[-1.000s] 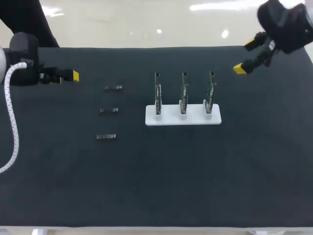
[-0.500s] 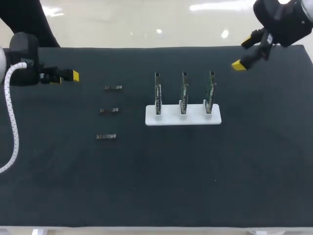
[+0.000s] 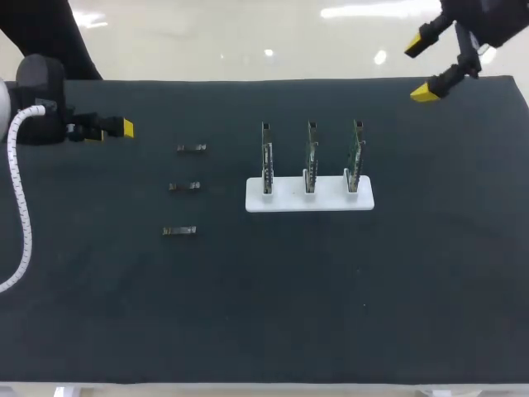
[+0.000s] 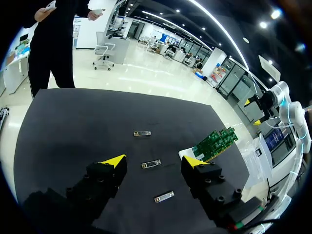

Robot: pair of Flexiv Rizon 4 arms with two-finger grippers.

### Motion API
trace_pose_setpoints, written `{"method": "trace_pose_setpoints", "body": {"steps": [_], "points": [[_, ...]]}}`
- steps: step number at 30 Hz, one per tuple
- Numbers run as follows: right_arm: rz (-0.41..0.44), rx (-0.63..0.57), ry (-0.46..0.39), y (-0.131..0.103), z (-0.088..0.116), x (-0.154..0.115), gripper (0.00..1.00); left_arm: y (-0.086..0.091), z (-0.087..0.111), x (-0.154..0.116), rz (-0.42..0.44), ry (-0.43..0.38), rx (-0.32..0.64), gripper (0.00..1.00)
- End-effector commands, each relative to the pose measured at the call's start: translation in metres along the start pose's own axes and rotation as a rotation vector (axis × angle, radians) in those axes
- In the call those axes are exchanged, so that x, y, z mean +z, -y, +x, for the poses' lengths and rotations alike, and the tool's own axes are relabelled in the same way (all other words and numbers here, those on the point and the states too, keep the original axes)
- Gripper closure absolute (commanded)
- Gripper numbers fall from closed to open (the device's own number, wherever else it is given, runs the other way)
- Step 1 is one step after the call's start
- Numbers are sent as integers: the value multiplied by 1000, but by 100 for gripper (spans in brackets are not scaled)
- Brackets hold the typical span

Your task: Pick up the optical module with the left hand, and insert it into the network port with the right hand.

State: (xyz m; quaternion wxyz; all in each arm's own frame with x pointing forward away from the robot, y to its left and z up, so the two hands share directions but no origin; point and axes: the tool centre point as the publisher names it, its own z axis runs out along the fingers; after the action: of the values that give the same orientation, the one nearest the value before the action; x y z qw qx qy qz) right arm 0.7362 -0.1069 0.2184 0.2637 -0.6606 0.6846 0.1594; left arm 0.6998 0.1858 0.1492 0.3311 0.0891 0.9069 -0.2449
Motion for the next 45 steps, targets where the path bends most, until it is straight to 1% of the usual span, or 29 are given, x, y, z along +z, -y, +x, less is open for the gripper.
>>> {"method": "trace_pose_setpoints", "body": {"steps": [1,10,18,21,22,23,24,34,37,39,42,45], "points": [[-129,17,9,8,-13,8,0,1,-1,0,-5,-4,-1,0],[-137,30,32,0,-40,32,0,1,-1,0,-5,-4,-1,0],[-150,32,28,-18,-58,45,0,1,-1,0,-5,-4,-1,0],[-136,62,43,-26,-61,47,0,1,-1,0,-5,-4,-1,0],[-105,89,59,-31,-61,47,0,1,-1,0,-5,-4,-1,0],[-95,92,53,-34,-62,48,0,1,-1,0,-5,-4,-1,0],[-109,102,50,-35,-63,47,0,1,-1,0,-5,-4,-1,0],[-109,102,50,-35,-63,47,0,1,-1,0,-5,-4,-1,0],[-109,102,50,-35,-63,47,0,3,10,-3,40,-6,65,0],[-109,102,50,-35,-63,47,0,6,17,-7,89,-13,130,0],[-109,102,50,-35,-63,47,0,7,28,-11,130,-47,290,0],[-109,102,50,-35,-63,47,0,8,39,-8,148,-77,452,0]]}}
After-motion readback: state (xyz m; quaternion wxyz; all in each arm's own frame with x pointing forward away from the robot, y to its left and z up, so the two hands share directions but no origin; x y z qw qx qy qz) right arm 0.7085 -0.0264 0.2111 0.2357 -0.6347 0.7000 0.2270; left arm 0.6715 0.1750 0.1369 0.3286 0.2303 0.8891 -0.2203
